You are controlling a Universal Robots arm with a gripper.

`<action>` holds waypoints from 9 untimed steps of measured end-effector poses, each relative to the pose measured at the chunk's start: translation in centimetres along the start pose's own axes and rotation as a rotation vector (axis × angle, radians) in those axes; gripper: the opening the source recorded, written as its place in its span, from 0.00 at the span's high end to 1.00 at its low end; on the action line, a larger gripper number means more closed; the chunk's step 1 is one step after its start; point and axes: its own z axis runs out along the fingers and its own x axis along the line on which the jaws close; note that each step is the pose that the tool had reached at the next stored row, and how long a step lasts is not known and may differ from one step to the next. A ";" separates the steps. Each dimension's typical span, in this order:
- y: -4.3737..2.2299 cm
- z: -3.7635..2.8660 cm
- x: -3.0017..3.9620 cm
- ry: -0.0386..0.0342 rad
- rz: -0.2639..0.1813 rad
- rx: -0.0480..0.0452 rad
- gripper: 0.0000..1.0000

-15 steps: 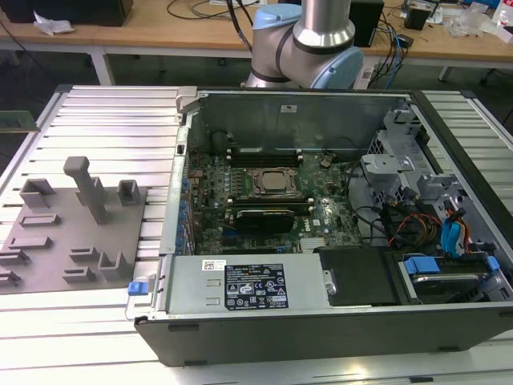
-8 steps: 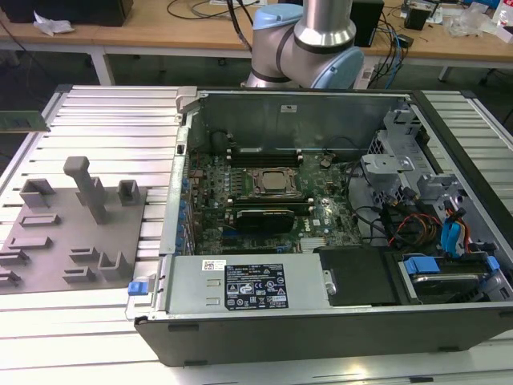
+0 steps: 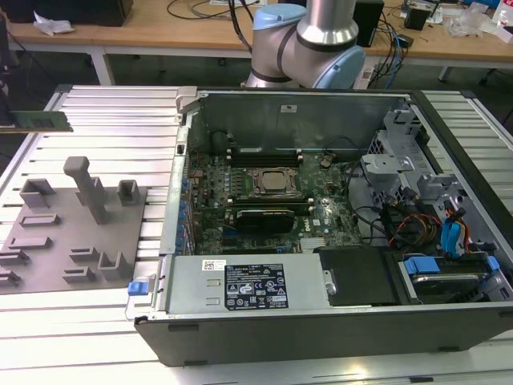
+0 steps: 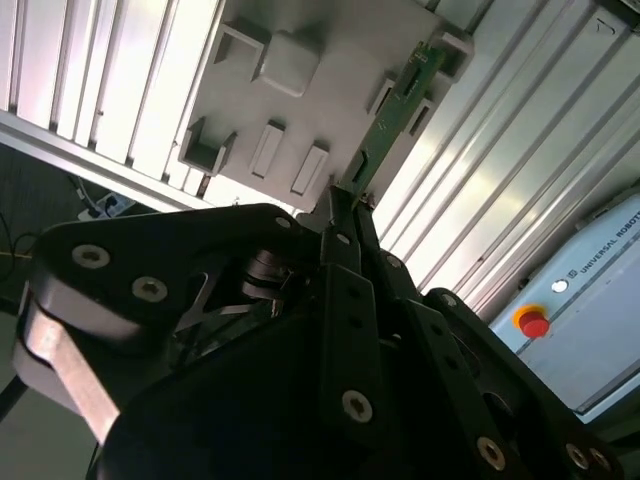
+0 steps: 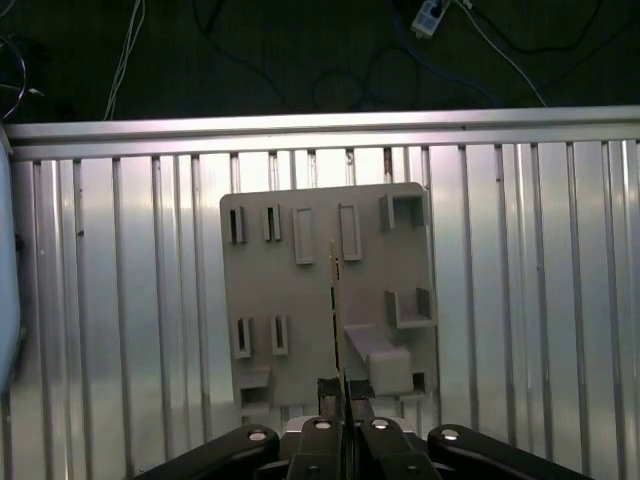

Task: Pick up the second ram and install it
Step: 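Pick up the second ram and move it above second insertion slot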

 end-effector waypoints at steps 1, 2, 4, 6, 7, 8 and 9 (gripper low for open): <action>-0.17 0.00 -0.01 -0.0001 0.000 0.0001 0.87; -0.24 0.00 -0.01 0.0000 0.000 0.0000 0.87; -0.50 -0.01 -0.02 0.0000 0.000 -0.0001 0.87; -0.88 -0.03 -0.04 0.0000 0.000 -0.0002 0.87; -0.99 -0.03 -0.04 0.0000 0.000 -0.0002 0.87; -1.13 -0.02 -0.05 0.0000 0.000 -0.0002 0.87; -1.44 -0.01 -0.06 -0.0001 0.000 -0.0007 0.87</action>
